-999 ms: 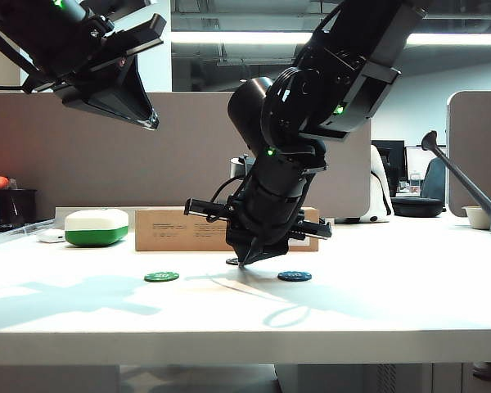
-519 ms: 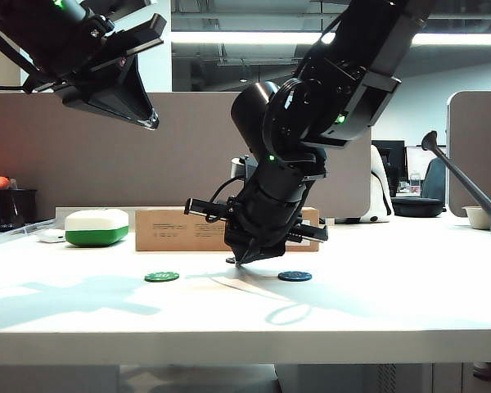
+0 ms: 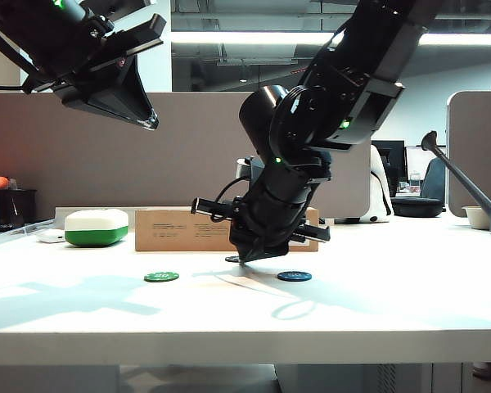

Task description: Push the chip with the highest value in the row forward next to the rectangular box.

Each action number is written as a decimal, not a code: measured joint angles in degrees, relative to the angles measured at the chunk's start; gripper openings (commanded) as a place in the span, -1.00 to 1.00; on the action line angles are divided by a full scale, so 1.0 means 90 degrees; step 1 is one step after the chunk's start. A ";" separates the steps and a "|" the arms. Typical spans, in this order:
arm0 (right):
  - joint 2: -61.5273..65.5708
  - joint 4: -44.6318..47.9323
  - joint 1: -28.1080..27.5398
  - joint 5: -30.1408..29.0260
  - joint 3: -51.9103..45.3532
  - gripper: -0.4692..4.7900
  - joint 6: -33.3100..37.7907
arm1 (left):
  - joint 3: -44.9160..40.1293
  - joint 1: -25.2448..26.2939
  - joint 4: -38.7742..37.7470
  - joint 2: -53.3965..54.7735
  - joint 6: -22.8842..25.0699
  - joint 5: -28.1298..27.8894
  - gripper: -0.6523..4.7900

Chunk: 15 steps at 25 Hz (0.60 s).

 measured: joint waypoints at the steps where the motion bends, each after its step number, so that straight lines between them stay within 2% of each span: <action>1: 0.0063 -0.0019 -0.0007 -0.0083 0.0104 -0.84 -0.0010 | 0.0000 -0.0002 0.0005 0.0000 0.0000 0.0002 -0.78; 9: 0.0534 -0.0561 -0.0010 -0.0117 0.1052 -0.84 -0.0080 | 0.0000 -0.0002 0.0000 0.0000 0.0000 0.0002 -0.78; 15: 0.0588 -0.0665 -0.0022 -0.0078 0.1158 -0.84 -0.0172 | 0.0000 -0.0002 -0.0002 0.0000 0.0000 0.0002 -0.78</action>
